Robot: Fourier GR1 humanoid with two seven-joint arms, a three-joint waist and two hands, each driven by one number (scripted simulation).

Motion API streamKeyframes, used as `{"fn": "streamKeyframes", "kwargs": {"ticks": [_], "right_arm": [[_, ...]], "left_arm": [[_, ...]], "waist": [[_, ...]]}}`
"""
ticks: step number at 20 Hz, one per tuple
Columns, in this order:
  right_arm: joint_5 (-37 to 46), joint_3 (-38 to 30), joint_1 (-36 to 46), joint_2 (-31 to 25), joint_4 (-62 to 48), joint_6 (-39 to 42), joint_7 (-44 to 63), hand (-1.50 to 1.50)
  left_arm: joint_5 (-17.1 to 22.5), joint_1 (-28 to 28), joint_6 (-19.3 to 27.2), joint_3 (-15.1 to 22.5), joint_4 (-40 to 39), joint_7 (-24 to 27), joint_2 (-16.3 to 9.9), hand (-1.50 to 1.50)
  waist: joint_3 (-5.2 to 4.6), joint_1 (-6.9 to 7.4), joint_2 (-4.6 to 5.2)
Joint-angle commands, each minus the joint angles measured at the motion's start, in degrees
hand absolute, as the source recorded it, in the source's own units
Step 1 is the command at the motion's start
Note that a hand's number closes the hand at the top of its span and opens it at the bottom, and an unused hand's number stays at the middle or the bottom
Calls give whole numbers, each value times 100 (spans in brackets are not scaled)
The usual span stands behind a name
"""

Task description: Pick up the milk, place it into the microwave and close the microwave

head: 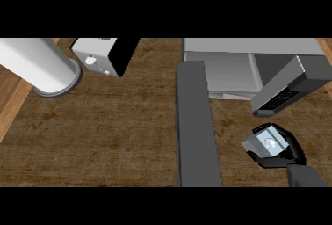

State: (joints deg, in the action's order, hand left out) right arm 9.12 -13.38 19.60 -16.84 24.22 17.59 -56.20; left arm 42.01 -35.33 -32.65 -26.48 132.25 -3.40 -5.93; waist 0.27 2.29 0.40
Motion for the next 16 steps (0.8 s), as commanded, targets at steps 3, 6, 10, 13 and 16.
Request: {"fn": "streamKeyframes", "kwargs": {"ticks": [3,6,10,13,16], "right_arm": [[85,197,12,268,-155,438,-1302,150],[-66,-76,226,546,-482,-434,-1008,150],[-255,-420,582,795,-736,-1287,-672,150],[-186,-362,492,997,-778,-1364,-1023,150],[-85,-251,721,970,-748,-1351,-778,150]], "left_arm": [[146,-8,35,110,335,-74,71,-150],[348,-246,-198,-119,325,90,123,-150],[304,19,61,-26,358,-181,-15,-150],[551,-275,-231,-254,318,-46,45,-150],[778,-142,-134,-472,199,-161,-123,-150]], "waist": [[11,-12,16],[-2,13,-2],[-2,-40,15],[-7,-9,-5],[-15,-81,-18]]}}
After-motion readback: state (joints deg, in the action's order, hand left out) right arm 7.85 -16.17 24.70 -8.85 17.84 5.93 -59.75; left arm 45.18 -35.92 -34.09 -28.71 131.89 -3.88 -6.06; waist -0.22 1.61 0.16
